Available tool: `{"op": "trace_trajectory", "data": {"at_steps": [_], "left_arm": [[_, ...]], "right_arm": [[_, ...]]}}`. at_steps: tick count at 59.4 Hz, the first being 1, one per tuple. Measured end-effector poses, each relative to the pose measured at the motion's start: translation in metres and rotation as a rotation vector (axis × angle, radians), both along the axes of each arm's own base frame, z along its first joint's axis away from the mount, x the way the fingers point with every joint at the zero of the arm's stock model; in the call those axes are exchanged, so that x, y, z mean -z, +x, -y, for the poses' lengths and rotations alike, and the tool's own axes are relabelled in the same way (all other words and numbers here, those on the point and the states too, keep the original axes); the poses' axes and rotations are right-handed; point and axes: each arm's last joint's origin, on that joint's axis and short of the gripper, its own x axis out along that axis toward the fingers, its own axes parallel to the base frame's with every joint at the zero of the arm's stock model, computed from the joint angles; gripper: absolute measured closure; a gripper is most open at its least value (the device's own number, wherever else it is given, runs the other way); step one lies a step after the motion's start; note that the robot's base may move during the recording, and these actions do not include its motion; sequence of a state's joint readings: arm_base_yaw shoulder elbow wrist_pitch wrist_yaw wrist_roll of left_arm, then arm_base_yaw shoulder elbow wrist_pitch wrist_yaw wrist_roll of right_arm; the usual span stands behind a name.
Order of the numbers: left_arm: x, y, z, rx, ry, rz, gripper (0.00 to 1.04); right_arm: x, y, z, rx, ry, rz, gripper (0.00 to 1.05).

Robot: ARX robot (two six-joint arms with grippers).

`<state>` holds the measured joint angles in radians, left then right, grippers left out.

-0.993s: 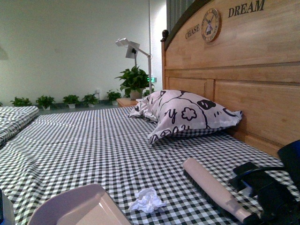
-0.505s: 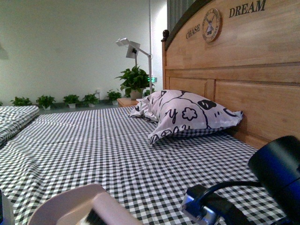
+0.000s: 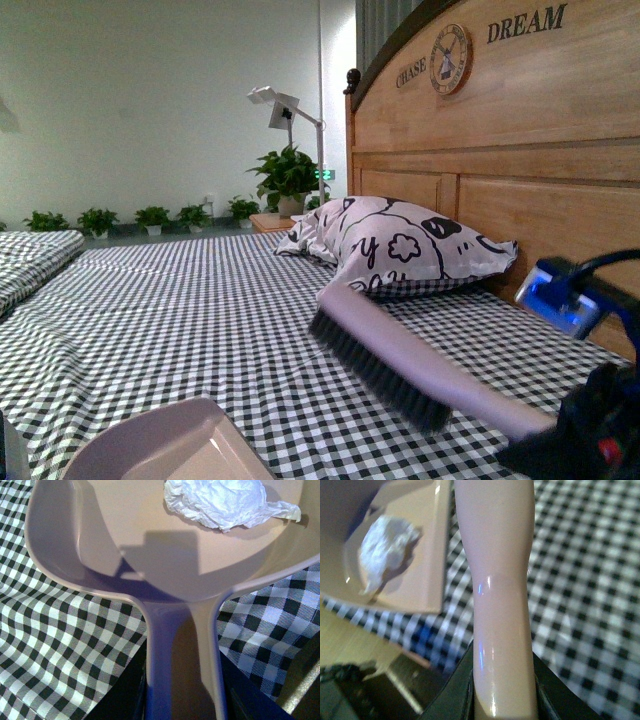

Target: Clean up trash

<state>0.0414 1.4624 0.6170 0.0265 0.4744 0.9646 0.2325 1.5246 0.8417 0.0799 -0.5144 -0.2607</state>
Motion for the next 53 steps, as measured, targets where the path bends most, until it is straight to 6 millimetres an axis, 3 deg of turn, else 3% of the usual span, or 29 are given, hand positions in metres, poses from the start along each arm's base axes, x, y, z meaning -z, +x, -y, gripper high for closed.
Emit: {"op": "trace_trajectory", "data": {"at_steps": [5,9,17,24,40,53], "left_arm": [[0.0,0.0,0.0,-0.001,0.0,0.001,0.78],[0.006,-0.002,-0.002,-0.113,-0.069,0.085,0.78],[-0.014,0.002,-0.015,-0.411,-0.361,0.19,0.78],[-0.026,-0.001,-0.021,-0.515,-0.46,0.193,0.78],[-0.066,-0.018,-0.03,-0.669,-0.466,0.402,0.78],[-0.086,-0.056,-0.03,-0.767,-0.468,0.57,0.78]], "right_arm": [[-0.017,0.001,0.009,0.079,0.09,0.053,0.85],[-0.034,-0.005,0.019,0.146,0.182,0.088,0.85],[-0.059,-0.036,0.035,0.191,0.328,0.114,0.85],[-0.07,-0.06,0.043,0.194,0.397,0.123,0.85],[-0.111,-0.106,0.055,0.183,0.529,0.231,0.85],[-0.129,-0.142,0.051,0.157,0.595,0.28,0.85]]}}
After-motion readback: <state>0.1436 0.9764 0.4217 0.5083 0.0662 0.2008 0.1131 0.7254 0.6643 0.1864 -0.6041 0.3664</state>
